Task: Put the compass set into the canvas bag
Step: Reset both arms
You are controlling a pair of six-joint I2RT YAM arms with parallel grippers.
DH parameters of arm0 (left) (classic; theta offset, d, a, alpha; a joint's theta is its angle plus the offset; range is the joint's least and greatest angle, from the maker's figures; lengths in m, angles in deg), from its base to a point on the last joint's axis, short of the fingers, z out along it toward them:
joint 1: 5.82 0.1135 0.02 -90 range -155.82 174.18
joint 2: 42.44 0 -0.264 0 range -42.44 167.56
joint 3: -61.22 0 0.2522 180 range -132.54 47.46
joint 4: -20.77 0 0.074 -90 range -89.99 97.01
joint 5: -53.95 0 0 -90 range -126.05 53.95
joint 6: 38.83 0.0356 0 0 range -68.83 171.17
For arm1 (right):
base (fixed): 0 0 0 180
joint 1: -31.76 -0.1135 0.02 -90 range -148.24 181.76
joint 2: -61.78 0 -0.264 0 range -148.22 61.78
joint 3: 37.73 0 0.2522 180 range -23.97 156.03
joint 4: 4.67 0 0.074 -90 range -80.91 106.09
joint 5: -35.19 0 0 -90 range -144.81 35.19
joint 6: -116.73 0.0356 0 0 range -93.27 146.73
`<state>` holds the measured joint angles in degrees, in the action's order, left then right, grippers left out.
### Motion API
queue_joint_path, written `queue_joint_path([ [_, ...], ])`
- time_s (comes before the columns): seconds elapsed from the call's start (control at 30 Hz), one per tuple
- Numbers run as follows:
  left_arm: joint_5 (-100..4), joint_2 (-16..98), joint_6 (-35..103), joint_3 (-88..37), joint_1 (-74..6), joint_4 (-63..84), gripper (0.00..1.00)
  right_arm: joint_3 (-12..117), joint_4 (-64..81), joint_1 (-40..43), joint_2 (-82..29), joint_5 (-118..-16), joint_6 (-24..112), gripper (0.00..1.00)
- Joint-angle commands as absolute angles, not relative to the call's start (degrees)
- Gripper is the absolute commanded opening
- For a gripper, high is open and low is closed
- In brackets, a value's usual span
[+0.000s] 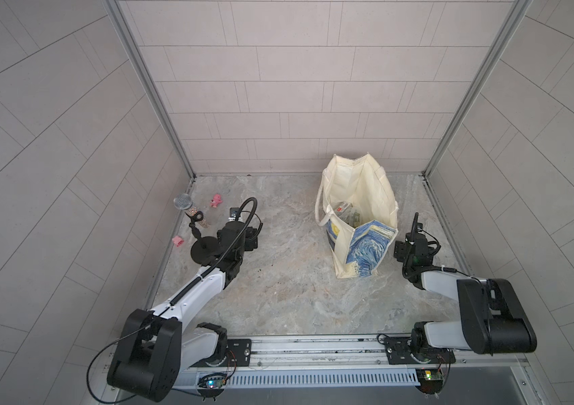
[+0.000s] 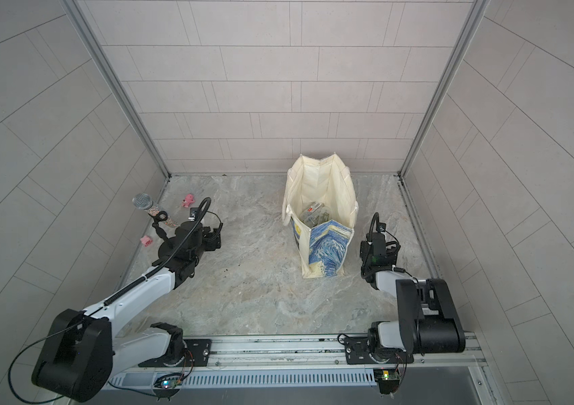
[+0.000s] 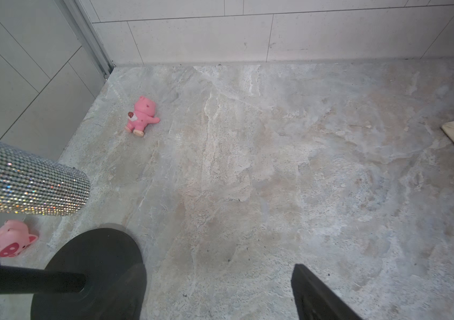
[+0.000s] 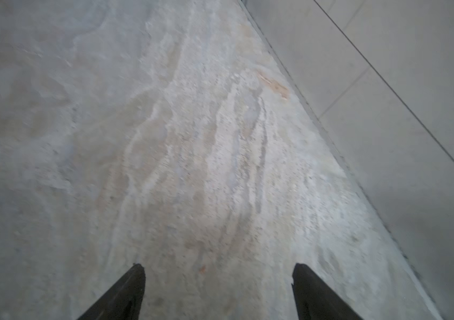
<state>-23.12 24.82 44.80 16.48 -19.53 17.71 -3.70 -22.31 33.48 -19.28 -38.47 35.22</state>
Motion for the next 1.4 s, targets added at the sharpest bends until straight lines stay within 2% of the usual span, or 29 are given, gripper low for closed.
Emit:
queue_joint_path([
  [0.0, -26.06, 25.85, 50.18, 20.35, -16.75, 29.59, 0.88, -6.61, -50.33, 31.1, -25.97, -42.77, 31.43, 0.85],
  [0.07, -27.22, 28.18, 50.23, 22.74, -13.78, 35.42, 0.88, -8.24, -59.22, 28.58, -30.15, -42.34, 27.81, 0.85],
  [0.17, -31.67, 33.37, 53.56, 27.68, -11.16, 49.31, 0.88, -5.89, -47.06, 28.25, -25.66, -38.69, 28.96, 0.85],
  [0.2, -32.08, 35.82, 54.52, 29.03, -10.92, 54.96, 0.89, -5.34, -46.25, 28.25, -25.82, -33.67, 32.03, 0.91],
  [0.23, -32.39, 37.28, 54.72, 29.74, -10.78, 58.49, 0.89, -5.81, -48.24, 28.25, -26.55, -33.3, 32.19, 0.99],
  [0.3, -31.06, 40.63, 54.51, 29.84, -10.35, 61.35, 0.89, -7.33, -55.91, 28.19, -29.38, -33.56, 30.55, 0.99],
  [0.43, -33.33, 49.14, 53.92, 32.31, -9.04, 74.66, 0.9, -8.65, -56.7, 27.91, -28.59, -31.51, 31.83, 0.99],
  [0.7, -35.32, 48.29, 53.5, 28.54, -8.26, 66.78, 0.91, -6.02, -52.41, 27.54, -28.78, -31.57, 30.64, 0.99],
  [0.9, -43.65, 48.25, 53.14, 26.39, -5.69, 62.72, 1.0, -5.17, -50.85, 27.31, -28.73, -31.7, 30.28, 0.99],
  [1.17, -44.84, 48.52, 52.66, 26.28, -4.95, 62.75, 1.0, -4.81, -50.14, 27.19, -28.84, -31.44, 30.21, 0.99],
  [1.2, -44.89, 48.5, 52.62, 26.21, -4.97, 62.8, 0.96, -4.73, -50.15, 27.11, -28.84, -31.52, 30.22, 0.91],
  [1.23, -45.09, 48.48, 52.42, 26.19, -4.72, 62.72, 0.42, -4.72, -50.06, 27.11, -28.82, -31.52, 30.25, 0.37],
  [1.27, -45.34, 48.52, 52.28, 26.18, -4.62, 62.78, 0.01, -4.73, -50.1, 27.13, -28.84, -31.45, 30.25, 0.0],
  [1.37, -45.48, 48.58, 52.25, 26.1, -4.5, 62.68, 0.0, -4.77, -49.97, 27.12, -28.84, -31.46, 30.29, 0.0],
])
